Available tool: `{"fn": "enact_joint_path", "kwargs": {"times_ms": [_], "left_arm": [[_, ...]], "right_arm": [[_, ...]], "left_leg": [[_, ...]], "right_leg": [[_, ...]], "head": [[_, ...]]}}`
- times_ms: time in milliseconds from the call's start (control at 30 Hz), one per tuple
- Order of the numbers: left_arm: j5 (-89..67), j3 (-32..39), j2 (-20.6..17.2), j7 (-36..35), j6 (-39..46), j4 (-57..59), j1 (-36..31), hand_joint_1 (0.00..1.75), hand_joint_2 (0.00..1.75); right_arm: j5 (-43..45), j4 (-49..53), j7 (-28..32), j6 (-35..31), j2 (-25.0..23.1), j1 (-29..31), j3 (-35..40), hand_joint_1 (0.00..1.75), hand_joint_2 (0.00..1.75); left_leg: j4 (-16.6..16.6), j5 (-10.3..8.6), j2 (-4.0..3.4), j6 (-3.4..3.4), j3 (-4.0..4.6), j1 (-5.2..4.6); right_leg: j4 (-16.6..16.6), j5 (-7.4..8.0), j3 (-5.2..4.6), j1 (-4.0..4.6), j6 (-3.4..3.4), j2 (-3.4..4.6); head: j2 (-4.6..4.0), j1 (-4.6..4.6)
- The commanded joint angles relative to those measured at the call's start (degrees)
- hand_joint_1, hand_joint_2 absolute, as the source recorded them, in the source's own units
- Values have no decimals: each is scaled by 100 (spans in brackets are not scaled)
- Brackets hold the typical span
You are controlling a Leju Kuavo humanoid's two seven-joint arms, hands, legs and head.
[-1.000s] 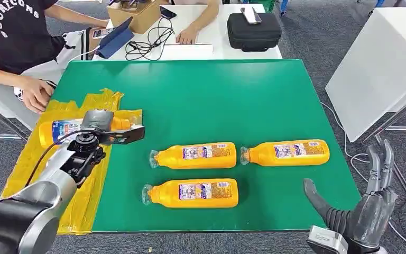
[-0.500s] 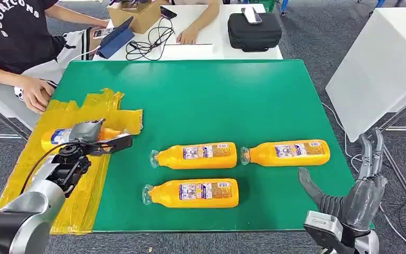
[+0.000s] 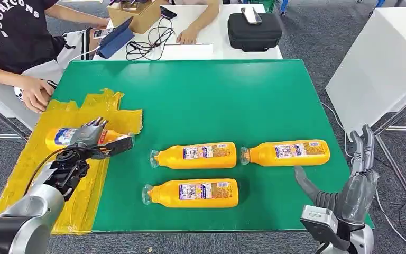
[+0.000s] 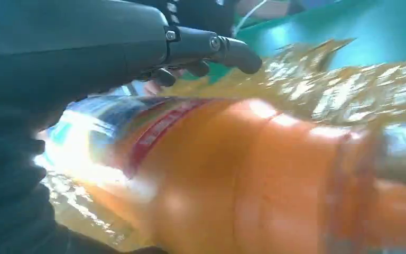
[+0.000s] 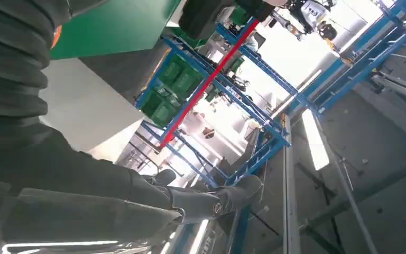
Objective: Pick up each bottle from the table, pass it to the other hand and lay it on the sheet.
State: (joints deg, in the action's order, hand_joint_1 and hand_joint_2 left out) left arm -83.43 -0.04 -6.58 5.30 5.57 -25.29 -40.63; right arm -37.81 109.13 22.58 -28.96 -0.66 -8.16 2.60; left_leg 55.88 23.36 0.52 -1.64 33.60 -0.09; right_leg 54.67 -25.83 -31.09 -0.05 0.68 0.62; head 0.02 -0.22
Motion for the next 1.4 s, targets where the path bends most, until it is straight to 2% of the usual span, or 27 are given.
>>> {"fn": "enact_joint_path", "kwargs": {"times_ms": [33, 133, 167, 233, 300, 400, 500, 567, 633, 667, 700, 733, 800, 900, 933, 1033, 1100, 1200, 1300, 1400], "left_arm": [[489, 364, 265, 609, 193, -84, -34, 0, 175], [1090, 454, 366, 1027, 585, -707, 216, 0, 175], [1273, 439, 383, 1003, 723, -993, 328, 0, 175], [1493, 466, 404, 695, 1067, -1607, 577, 0, 175], [1665, 436, 378, 566, 1101, -2093, 818, 0, 175], [2280, 559, 477, 694, 1241, -3210, 1459, 0, 175], [2358, 550, 507, 641, 1174, -3492, 1600, 0, 175], [2479, 498, 591, 672, 1395, -4166, 1914, 0, 175], [3374, 324, 624, 1074, 1052, -5000, 2333, 0, 175], [3842, 213, 599, 1255, 862, -5340, 2530, 0, 175], [4292, 129, 591, 1424, 666, -5610, 2714, 0, 175], [5077, 82, 624, 1729, 242, -5878, 2870, 0, 175], [6226, 51, 714, 2127, -413, -6180, 3157, 0, 175], [6474, 40, 783, 2261, -512, -6265, 3316, 0, 175], [7123, 73, 854, 2358, -960, -6274, 3393, 0, 175], [7439, -76, 1049, 2474, -1248, -6310, 3725, 0, 175], [7648, -267, 1067, 2619, -1451, -6328, 3845, 0, 175], [7715, -337, 1057, 2624, -1467, -6348, 3857, 0, 175], [7735, -316, 1036, 2611, -1464, -6352, 3829, 0, 175], [7822, -353, 1055, 2596, -1508, -6462, 3855, 0, 175]], "right_arm": [[72, -363, 30, -17, 166, 154, 102, 0, 175], [98, -279, 79, 10, 118, 40, 47, 0, 175], [80, -277, 90, 49, 96, 40, 34, 0, 175], [33, -275, 92, 120, 65, 37, 46, 0, 175], [12, -276, 88, 143, 52, 27, 69, 0, 175], [15, -317, 117, 142, 79, -46, 105, 0, 175], [20, -324, 135, 130, 83, -67, 103, 0, 175], [-24, -255, 160, 152, 56, -142, 136, 0, 175], [-217, -149, 145, 85, -32, -253, 128, 0, 175], [-304, -119, 124, 21, -48, -294, 129, 0, 175], [-398, -100, 86, -32, -37, -317, 119, 0, 175], [-695, -101, 6, -141, -14, -327, 76, 0, 175], [-1193, -86, -235, -236, 99, -290, 15, 0, 175], [-1180, -91, -338, 4, 181, -238, -39, 0, 175], [-1483, -116, -453, 151, 159, -214, -114, 0, 175], [-1981, -324, -903, 823, 247, -7, -313, 0, 175], [-2223, -730, -1116, 1280, 498, 289, -568, 0, 175], [-2195, -1072, -1032, 1372, 591, 527, -769, 0, 175], [-2203, -1039, -1003, 1360, 543, 504, -779, 0, 175], [-2679, -1666, -1333, 1899, 944, 955, -768, 0, 175]], "left_leg": [[1, 10, -4, 5, -17, 8], [-1, 8, 1, 5, -16, 7], [5, 26, 1, 10, -44, 18], [-2, 7, 0, 4, -13, 5], [-1, 10, -7, 5, -16, 6], [-4, 11, -11, 5, -21, 5], [-1, 26, -15, 9, -45, 13], [3, 19, -8, 7, -29, 11], [0, 11, -8, 4, -13, 5], [7, 32, -12, 9, -42, 16], [2, 17, -16, 5, -18, 6], [3, 27, -20, 7, -32, 10], [0, 18, -14, 3, -19, 5], [0, 18, -15, 4, -20, 2], [0, 16, -11, 3, -15, 3], [-4, 17, -15, 3, -23, 2], [-5, 20, -17, 4, -29, 5], [-4, 18, -16, 3, -28, 6], [-2, 17, -6, 3, -26, 5], [-3, 21, -13, 8, -33, 9]], "right_leg": [[-10, -4, 23, 8, 5, -4], [-10, -5, 22, 6, 4, -10], [-17, -18, 58, 18, 8, -17], [-10, -4, 17, 4, 4, -6], [-10, -5, 19, 5, 4, 0], [-12, -5, 22, 4, 3, 3], [-19, -15, 49, 12, 6, 2], [-14, -13, 33, 11, 4, -4], [-10, -7, 14, 5, 3, 1], [-16, -21, 50, 16, 7, -2], [-10, -10, 17, 7, 3, 6], [-12, -17, 33, 10, 5, 8], [-12, -12, 19, 4, 4, 4], [-11, -11, 18, 1, 5, 3], [-11, -10, 14, 0, 4, 0], [-16, -8, 22, 0, 4, 4], [-20, -9, 31, 3, 6, 4], [-24, -5, 32, 5, 8, 3], [-19, -9, 31, 3, 7, -5], [-21, -9, 39, 6, 5, 2]], "head": [[0, 0], [0, 0], [0, 0], [0, 0], [0, 0], [0, 0], [0, -2], [0, 0], [0, 0], [0, -2], [0, 0], [0, 0], [0, 0], [0, -2], [0, 0], [0, 0], [0, 0], [0, 0], [0, 2], [0, -2]]}}
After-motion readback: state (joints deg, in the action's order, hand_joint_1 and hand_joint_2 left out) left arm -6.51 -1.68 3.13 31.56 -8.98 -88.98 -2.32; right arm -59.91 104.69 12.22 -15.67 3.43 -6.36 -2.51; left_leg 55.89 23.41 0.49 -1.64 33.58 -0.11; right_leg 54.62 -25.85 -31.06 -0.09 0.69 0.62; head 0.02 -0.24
